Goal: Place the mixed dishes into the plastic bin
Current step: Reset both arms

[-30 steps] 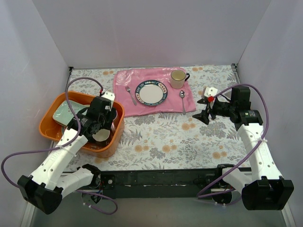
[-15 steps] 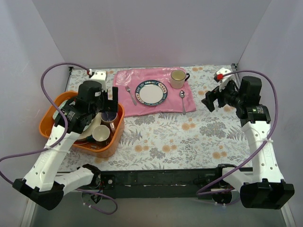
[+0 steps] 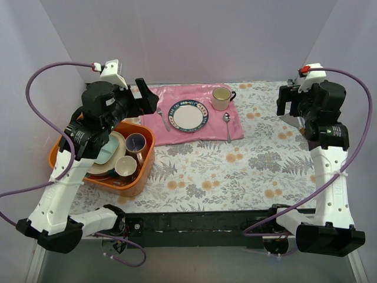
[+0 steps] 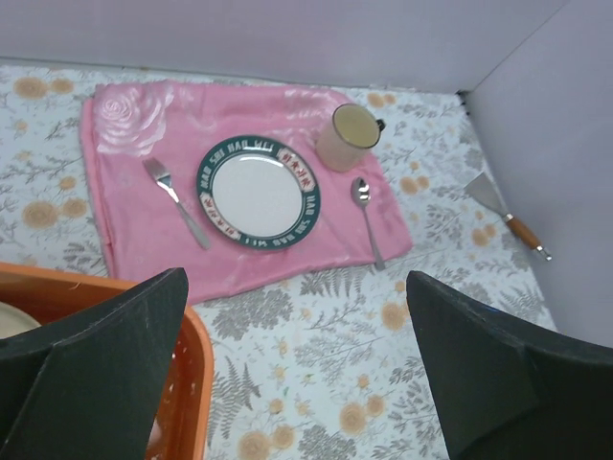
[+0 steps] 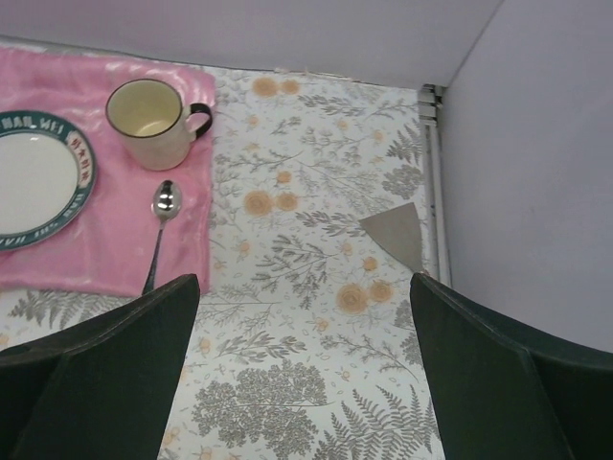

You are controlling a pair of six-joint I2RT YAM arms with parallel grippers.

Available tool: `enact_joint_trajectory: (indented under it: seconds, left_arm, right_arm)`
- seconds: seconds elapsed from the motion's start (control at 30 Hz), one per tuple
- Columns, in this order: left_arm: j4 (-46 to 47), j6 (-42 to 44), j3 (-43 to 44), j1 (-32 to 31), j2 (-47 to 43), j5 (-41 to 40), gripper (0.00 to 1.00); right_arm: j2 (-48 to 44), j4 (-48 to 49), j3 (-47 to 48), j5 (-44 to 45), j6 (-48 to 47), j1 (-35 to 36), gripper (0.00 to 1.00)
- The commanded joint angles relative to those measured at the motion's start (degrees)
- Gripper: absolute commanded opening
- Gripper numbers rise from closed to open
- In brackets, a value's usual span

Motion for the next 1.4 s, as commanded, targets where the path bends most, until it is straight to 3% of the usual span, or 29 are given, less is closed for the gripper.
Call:
enact_joint_trajectory:
  seconds: [0.0, 0.33, 1.37]
  left_arm:
    - [3.4, -2.7, 4.2, 0.4, -1.1, 1.5, 0.98]
    - [4.1, -4.2, 7.5, 0.5, -2.2, 1.9, 0.98]
    - [2.9, -4.8, 7.0, 0.4, -4.6, 0.3, 0.98]
  right_arm:
    - [0.3, 2.1, 4.4, 11.7, 2.9, -0.4, 0.99]
    - [-0.3, 0.4, 8.8, 17.2, 3.3, -0.4, 0.99]
    - [-1.3, -0.9, 9.7, 17.1, 2.1, -0.4, 0.98]
